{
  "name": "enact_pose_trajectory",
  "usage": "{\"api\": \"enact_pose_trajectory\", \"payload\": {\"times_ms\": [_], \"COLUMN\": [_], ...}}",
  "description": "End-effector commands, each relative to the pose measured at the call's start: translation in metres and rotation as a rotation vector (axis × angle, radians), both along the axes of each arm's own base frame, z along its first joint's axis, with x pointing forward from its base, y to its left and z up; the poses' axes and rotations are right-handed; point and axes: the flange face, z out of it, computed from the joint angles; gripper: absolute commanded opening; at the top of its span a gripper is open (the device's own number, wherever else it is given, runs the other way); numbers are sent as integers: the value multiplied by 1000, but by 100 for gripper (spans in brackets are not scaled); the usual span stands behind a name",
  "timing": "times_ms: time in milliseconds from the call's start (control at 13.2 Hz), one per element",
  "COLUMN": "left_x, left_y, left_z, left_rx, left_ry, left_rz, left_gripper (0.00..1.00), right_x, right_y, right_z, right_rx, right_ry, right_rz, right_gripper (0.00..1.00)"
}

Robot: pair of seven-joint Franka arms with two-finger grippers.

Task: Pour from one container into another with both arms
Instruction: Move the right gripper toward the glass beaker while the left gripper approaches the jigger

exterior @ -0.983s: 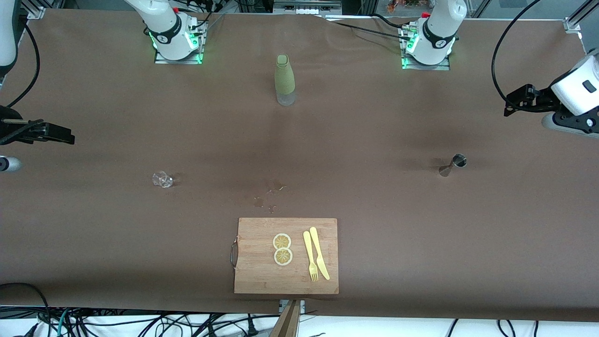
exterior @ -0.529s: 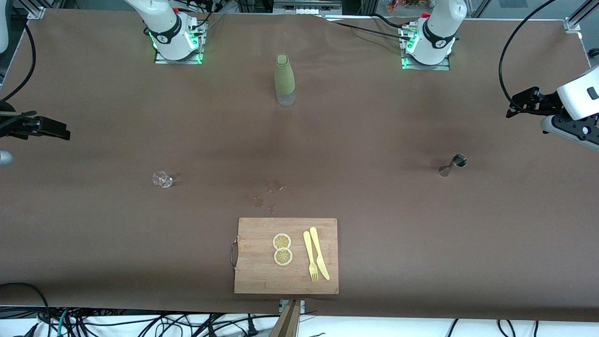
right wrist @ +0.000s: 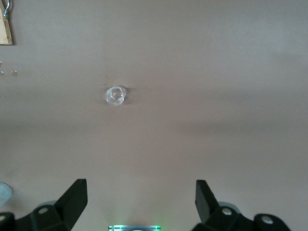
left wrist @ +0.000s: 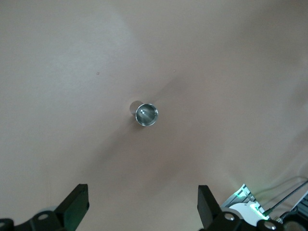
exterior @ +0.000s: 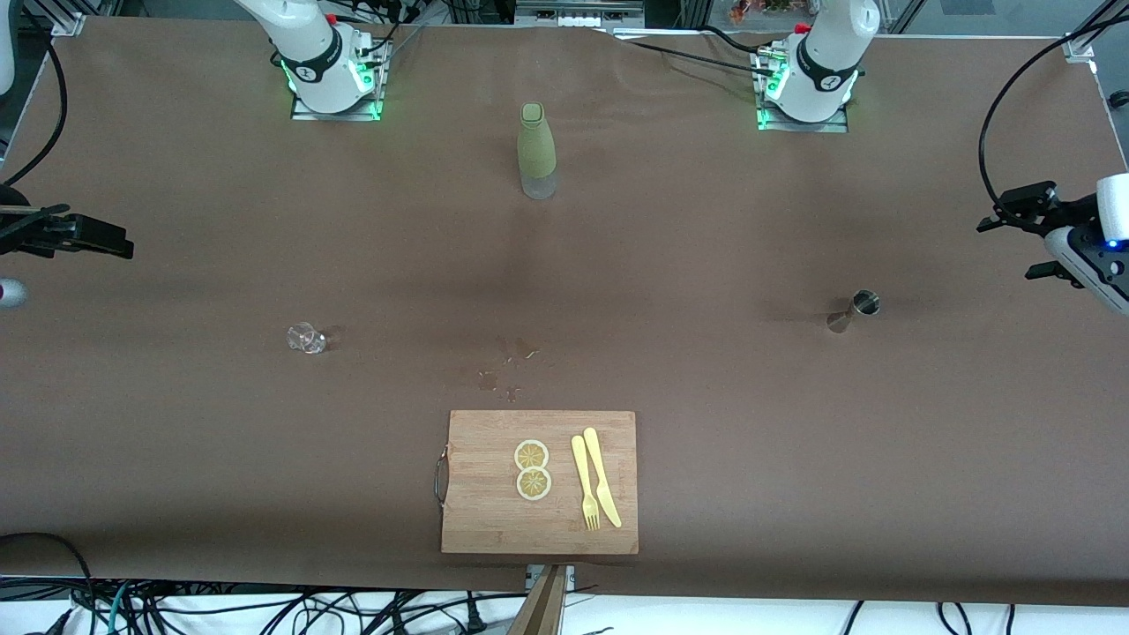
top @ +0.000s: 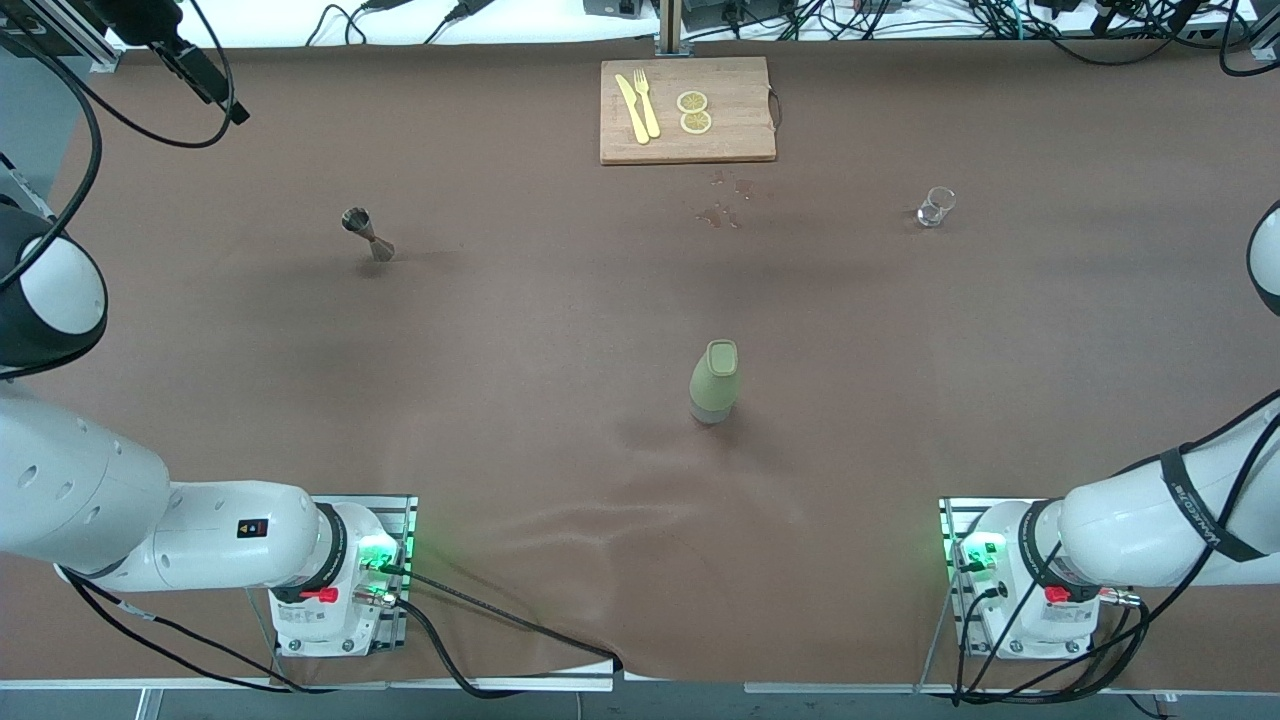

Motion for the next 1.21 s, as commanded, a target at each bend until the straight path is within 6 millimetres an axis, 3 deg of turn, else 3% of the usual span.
{"api": "enact_pose_trajectory", "payload": {"times_ms": [0,378,680,1134], "left_x": [4,12,17,15], "left_y": [19,58,82,101], "left_z": [-27,-80,-131,-237], "left_rx": [-111,-257,-386,-625], "left_ry": [-20,-80,-158,-280], "left_rz": [-100,-233,-355,-478], "left_gripper": [100,100,100,100], "right_x": [2,21,30,60], "right_y": [2,5,8,-7], "right_z": [-12,-66,-93,-139], "right_rx": [-1,1,7,139], "right_ry": [25,107,138,54], "right_rz": [-3,0,40,459], "right_gripper": [100,100,100,100]}}
